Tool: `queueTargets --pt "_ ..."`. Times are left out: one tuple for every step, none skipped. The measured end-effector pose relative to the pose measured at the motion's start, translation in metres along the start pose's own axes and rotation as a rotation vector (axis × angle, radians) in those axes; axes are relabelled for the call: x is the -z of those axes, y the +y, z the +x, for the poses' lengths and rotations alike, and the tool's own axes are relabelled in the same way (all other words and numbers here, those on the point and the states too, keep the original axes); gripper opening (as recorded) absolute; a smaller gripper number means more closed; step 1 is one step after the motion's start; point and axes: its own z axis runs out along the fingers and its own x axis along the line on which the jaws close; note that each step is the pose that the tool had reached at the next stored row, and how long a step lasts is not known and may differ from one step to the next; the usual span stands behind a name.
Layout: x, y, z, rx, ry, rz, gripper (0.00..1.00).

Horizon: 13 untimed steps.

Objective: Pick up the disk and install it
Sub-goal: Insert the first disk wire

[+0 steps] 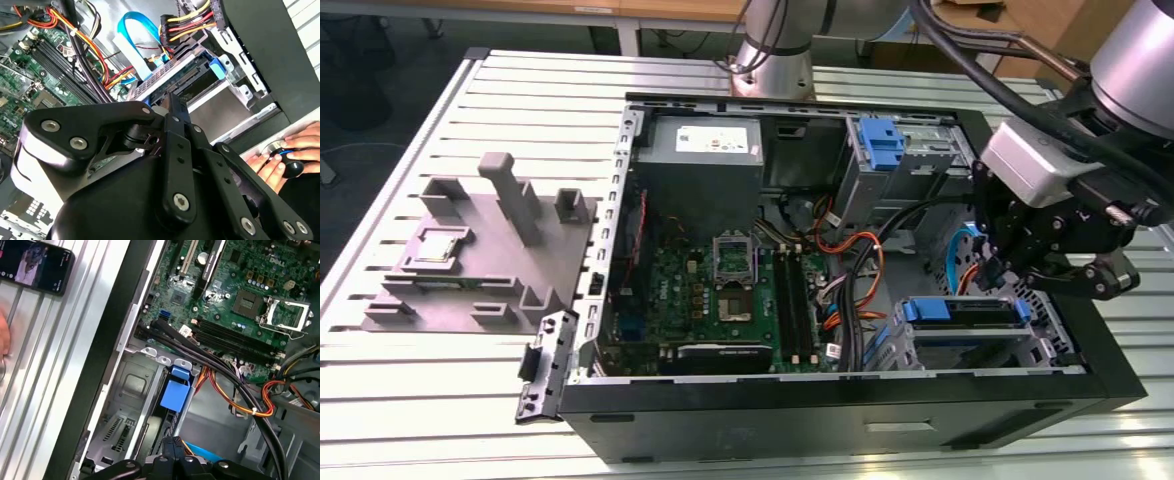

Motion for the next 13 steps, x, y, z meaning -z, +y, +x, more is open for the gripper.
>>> queueTargets --pt "0.0 -0.0007 0.0 0.0 -0.0001 0.0 0.1" --pt "-0.0001 -0.0021 0.0 0.0 0.0 -0.0001 0.1" --pt "-0.0001 -0.004 -0.0001 0.0 0.0002 -0.0002 0.1" --pt "-0.0003 -0.006 -0.0005 0.0 0.0002 -0.0001 0.1" --pt "-0.0004 -0.0079 -0.0008 0.0 0.0004 -0.0002 0.1" --pt "-0.0006 -0.0097 -0.0013 0.0 0.0005 -0.0002 0.1" --pt "-0.0006 -0.0112 -0.0019 0.0 0.0009 -0.0004 0.1" --pt "-0.0007 -0.0123 -0.0025 0.0 0.0013 -0.0005 0.1" --pt "-0.0008 -0.0128 -0.0029 0.0 0.0015 -0.0006 0.1" --pt "-0.0008 -0.0128 -0.003 0.001 0.0015 -0.0006 0.1" --pt "-0.0008 -0.0128 -0.003 0.015 0.0012 -0.0007 0.1" --pt "-0.0008 -0.0128 -0.003 0.032 0.0007 -0.0008 0.1" --pt "-0.0008 -0.0128 -0.0031 0.049 0.0002 -0.001 0.1"
